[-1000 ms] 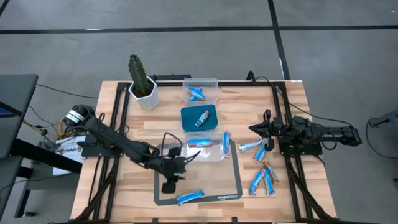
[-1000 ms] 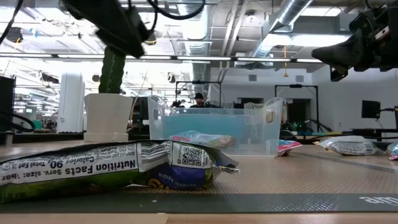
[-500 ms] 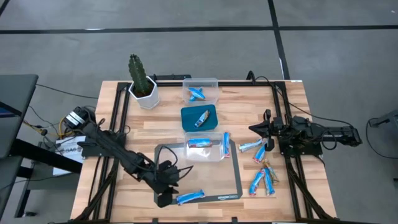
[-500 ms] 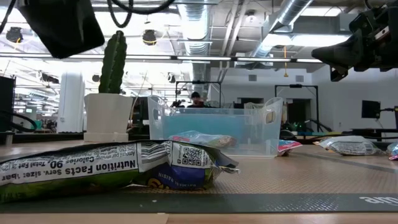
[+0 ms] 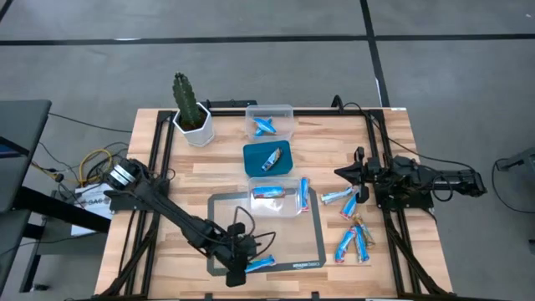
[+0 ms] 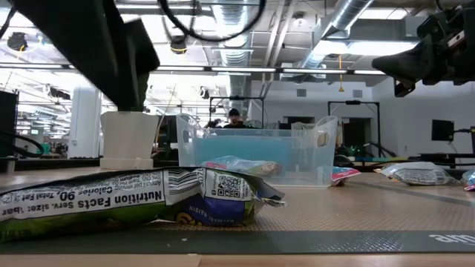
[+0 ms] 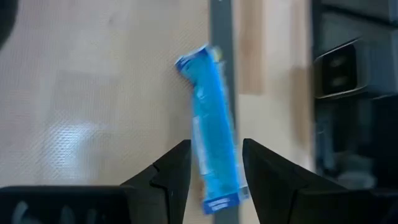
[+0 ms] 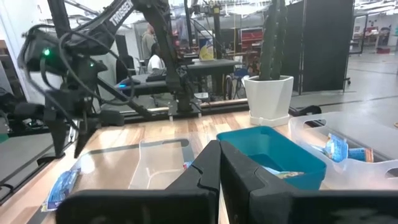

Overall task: Pick and place Granola Bars by type
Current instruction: Put the left blue granola bar into the blue bin

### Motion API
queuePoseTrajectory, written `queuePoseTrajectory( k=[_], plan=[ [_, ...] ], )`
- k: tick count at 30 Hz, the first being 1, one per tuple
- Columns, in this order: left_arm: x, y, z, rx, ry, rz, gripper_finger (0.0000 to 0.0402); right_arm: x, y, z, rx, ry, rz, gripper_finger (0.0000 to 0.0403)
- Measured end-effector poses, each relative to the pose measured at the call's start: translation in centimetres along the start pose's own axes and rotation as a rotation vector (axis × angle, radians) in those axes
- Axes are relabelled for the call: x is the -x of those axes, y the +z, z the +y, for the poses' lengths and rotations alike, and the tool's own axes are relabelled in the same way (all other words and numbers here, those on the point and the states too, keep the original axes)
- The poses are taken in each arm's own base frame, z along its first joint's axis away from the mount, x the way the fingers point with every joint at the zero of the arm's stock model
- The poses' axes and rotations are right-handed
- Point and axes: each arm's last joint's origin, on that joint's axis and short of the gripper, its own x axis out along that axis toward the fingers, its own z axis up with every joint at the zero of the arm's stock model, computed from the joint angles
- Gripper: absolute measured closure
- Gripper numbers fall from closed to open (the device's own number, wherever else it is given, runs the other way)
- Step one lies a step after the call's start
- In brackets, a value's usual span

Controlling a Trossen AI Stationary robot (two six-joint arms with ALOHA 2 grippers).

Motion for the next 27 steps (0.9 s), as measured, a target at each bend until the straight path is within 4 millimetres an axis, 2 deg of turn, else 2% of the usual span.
queuePoseTrajectory(
  k=[10, 20, 27],
  plan=[
    [-2.6, 0.5, -0.8, -0.048, 0.077, 0.081, 0.0264, 0.0, 0.0, 0.0, 0.0, 0.0, 0.002, 0.0403],
    [-3.9, 0.1, -0.8, -0.031, 0.061, 0.116, 0.0264, 0.0, 0.0, 0.0, 0.0, 0.0, -0.001, 0.0403],
    [-5.5, -0.3, -0.9, -0.028, 0.028, 0.142, 0.0264, 0.0, 0.0, 0.0, 0.0, 0.0, -0.001, 0.0403]
  ],
)
